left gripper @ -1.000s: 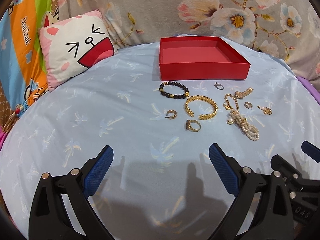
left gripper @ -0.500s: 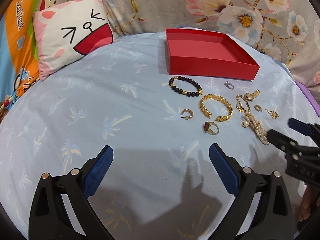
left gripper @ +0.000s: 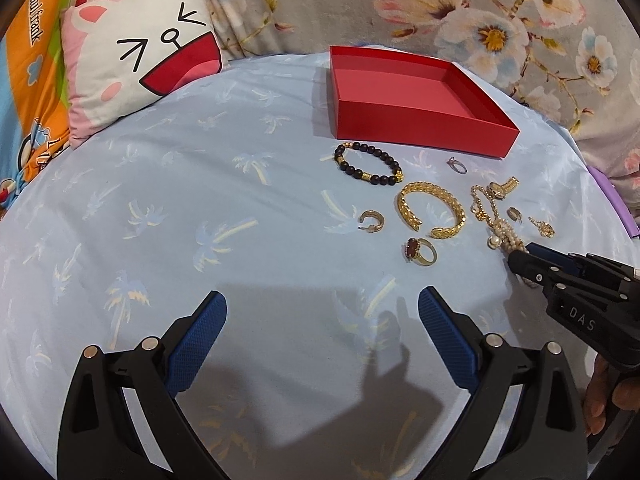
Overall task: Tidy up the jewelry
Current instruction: 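Lower the right tool onto the pearl necklace and close it, then lift the pearl necklace with the right tool while the left tool grasps the gold cuff bangle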
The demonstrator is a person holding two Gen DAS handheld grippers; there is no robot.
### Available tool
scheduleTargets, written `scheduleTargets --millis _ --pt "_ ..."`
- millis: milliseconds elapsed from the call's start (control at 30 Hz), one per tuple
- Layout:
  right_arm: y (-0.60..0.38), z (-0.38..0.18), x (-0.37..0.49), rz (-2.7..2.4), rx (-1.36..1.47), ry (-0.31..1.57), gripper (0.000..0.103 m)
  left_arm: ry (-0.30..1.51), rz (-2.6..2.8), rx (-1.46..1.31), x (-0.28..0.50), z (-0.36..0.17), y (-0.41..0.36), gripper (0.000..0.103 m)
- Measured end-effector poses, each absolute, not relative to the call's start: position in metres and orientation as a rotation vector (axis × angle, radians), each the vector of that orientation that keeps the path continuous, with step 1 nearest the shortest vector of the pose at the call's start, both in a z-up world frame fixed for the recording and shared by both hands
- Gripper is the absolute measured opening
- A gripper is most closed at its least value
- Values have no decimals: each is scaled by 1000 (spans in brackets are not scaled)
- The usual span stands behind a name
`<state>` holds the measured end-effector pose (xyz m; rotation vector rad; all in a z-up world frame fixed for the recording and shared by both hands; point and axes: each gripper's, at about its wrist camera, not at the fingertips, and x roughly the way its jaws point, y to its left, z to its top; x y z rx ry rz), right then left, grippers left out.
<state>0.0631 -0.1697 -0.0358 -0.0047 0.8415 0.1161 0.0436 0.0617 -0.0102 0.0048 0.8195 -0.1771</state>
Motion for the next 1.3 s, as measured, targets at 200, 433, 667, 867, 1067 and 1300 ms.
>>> scheduleTargets --millis 200,433,667,867,1067,1300 --pt "-184 -35 53 98 13 839 15 809 -218 46 49 -3 47 94" --pt "-210 -37 38 79 84 838 15 806 -316 79 86 9 3 94" --pt "-211 -37 39 80 86 836 16 844 -318 139 112 -11 -32 94" --pt "-209 -38 39 78 78 836 16 863 -322 144 115 -16 -37 82" --pt "-208 -38 39 78 76 835 17 867 -354 139 113 -17 -37 55" --pt "-209 -39 39 78 77 834 16 842 -361 126 108 -13 -35 54"
